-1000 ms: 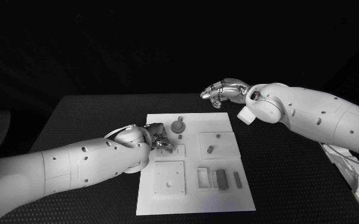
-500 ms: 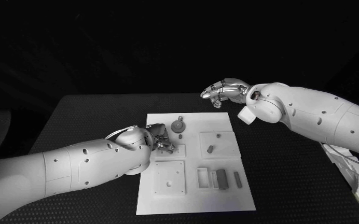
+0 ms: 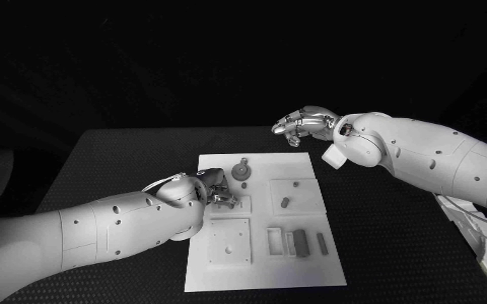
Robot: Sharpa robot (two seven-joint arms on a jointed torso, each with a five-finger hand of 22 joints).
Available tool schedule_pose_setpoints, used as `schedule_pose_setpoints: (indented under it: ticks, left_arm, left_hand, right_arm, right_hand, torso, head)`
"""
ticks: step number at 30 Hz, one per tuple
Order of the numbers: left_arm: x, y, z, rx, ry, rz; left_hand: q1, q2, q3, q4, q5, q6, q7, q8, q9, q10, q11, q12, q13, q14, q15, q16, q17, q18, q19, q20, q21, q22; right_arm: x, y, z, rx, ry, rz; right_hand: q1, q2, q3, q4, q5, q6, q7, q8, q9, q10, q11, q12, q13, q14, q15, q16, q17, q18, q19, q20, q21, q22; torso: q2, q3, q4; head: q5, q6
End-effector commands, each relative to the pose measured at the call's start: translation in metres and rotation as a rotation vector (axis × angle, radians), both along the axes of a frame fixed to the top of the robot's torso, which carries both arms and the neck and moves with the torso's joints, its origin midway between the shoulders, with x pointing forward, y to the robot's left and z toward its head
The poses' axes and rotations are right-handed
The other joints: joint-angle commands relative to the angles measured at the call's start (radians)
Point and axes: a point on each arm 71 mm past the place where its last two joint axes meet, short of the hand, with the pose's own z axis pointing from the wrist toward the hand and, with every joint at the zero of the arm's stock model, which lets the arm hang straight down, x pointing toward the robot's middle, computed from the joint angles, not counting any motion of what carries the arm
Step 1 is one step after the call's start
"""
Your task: Assemble the parts on the task board
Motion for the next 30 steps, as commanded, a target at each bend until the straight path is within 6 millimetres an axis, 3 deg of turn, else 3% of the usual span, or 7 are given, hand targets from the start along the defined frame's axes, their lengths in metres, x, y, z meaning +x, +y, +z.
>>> schedule_pose_setpoints:
  ticks: [1,30]
  left_arm:
    - [-0.0025,-0.0015,-0.0024,-0.005,-0.009,-0.015]
    - [-0.0013,0.0049,0.0031,-0.08,-0.05,0.011]
  left_hand:
    - [0.046,0.047,0.041,-0.034,0.004,0.009,-0.001,0.007,-0.001,0.008,0.001,0.005,0.001,0.005,-0.007,0.004,0.001,0.038,0.006,-0.006,0.005,0.021]
    - [0.052,0.046,0.047,-0.037,0.012,0.015,-0.004,0.01,0.0,0.015,-0.002,0.006,0.002,0.012,-0.008,0.005,0.002,0.04,0.013,-0.007,0.009,0.02]
  right_arm:
    - [-0.0009,0.0012,-0.0004,0.002,0.001,0.017]
    - [-0.0013,-0.0002,-0.0018,0.002,0.004,0.016]
  right_hand:
    - [-0.012,-0.002,-0.003,0.003,-0.006,0.0,0.005,-0.001,-0.002,-0.007,0.002,0.006,-0.001,-0.004,-0.002,0.006,-0.002,0.013,0.004,0.005,-0.007,0.002]
    - [-0.012,-0.002,-0.003,0.003,-0.006,0.001,0.005,-0.001,-0.002,-0.007,0.002,0.007,-0.003,-0.004,-0.002,0.006,-0.003,0.013,0.004,0.005,-0.007,0.002]
  torso:
    - [0.0,-0.0003,-0.0005]
    - [0.0,-0.0004,0.001]
  head:
    - [0.0,0.0]
    - [-0.005,-0.001]
